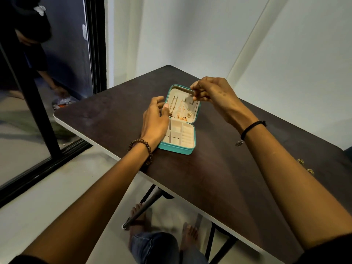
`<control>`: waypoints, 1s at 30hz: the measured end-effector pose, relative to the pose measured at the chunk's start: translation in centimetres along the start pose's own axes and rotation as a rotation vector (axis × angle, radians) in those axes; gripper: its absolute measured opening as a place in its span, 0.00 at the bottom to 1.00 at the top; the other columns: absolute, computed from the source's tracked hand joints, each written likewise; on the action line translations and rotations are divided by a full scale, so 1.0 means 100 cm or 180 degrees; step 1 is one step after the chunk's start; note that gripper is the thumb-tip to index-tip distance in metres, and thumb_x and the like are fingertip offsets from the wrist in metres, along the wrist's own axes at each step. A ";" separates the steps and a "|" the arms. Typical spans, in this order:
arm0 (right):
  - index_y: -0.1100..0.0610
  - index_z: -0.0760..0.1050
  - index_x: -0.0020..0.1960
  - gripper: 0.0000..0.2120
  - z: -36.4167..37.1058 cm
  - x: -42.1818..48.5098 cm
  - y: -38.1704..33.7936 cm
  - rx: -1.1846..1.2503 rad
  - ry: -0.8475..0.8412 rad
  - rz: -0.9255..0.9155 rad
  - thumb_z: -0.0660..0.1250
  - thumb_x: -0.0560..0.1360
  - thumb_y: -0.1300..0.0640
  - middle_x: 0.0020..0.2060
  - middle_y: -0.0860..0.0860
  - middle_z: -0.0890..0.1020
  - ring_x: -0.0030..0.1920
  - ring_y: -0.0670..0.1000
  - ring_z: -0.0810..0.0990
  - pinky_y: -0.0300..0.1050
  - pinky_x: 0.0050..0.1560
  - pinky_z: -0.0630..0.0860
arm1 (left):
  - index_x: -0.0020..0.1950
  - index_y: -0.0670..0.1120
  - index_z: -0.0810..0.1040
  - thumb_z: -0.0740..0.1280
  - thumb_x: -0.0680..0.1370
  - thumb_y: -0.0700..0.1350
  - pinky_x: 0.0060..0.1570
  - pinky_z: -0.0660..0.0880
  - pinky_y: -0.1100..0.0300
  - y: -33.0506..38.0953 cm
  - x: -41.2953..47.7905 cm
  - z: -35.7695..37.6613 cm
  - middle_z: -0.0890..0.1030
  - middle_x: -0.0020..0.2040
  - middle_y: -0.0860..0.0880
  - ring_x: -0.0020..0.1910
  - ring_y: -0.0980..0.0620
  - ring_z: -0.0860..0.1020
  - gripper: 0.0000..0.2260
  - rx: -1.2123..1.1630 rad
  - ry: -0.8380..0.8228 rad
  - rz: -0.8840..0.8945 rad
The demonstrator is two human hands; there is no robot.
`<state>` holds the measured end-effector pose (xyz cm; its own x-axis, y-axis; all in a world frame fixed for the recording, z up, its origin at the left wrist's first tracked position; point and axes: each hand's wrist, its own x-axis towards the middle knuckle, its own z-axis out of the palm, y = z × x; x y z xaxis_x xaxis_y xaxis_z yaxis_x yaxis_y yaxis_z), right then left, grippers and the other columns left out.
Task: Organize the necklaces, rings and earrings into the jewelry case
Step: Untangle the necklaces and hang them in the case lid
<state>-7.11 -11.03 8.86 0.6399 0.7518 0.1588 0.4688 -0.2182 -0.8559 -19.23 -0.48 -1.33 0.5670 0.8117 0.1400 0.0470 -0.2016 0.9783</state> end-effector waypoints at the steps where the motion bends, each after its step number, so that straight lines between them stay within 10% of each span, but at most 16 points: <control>1: 0.63 0.81 0.49 0.11 -0.001 0.000 0.002 -0.0114 -0.0010 -0.0032 0.62 0.81 0.59 0.40 0.54 0.83 0.39 0.45 0.82 0.36 0.44 0.79 | 0.73 0.49 0.68 0.61 0.84 0.46 0.56 0.81 0.52 -0.001 0.001 0.000 0.77 0.67 0.50 0.60 0.54 0.79 0.16 -0.0018 -0.0011 0.0006; 8: 0.62 0.81 0.51 0.12 -0.007 -0.005 0.010 -0.0694 0.0039 -0.0142 0.64 0.81 0.54 0.40 0.48 0.87 0.44 0.42 0.84 0.45 0.54 0.81 | 0.72 0.50 0.69 0.61 0.84 0.45 0.54 0.81 0.53 -0.002 0.001 0.000 0.78 0.65 0.50 0.59 0.55 0.79 0.15 -0.0108 -0.0037 0.0000; 19: 0.55 0.82 0.54 0.10 -0.009 -0.011 0.020 -0.2394 0.0368 -0.0848 0.66 0.81 0.50 0.47 0.47 0.77 0.44 0.45 0.74 0.31 0.39 0.67 | 0.70 0.49 0.70 0.62 0.83 0.44 0.54 0.81 0.53 -0.003 0.000 0.000 0.78 0.63 0.52 0.58 0.56 0.80 0.14 -0.0242 -0.0049 0.0045; 30: 0.57 0.82 0.56 0.11 0.007 -0.023 0.041 -0.2995 0.1174 -0.1159 0.66 0.81 0.52 0.49 0.53 0.77 0.47 0.51 0.76 0.48 0.37 0.73 | 0.70 0.50 0.69 0.63 0.83 0.43 0.41 0.76 0.74 -0.005 0.000 0.003 0.78 0.62 0.53 0.54 0.61 0.77 0.15 -0.0128 -0.0182 0.0298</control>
<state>-7.05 -13.20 4.60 0.4377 0.6684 0.6014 0.8481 -0.5290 -0.0293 -19.06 -0.54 -1.90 0.6133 0.7576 0.2232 -0.0406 -0.2520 0.9669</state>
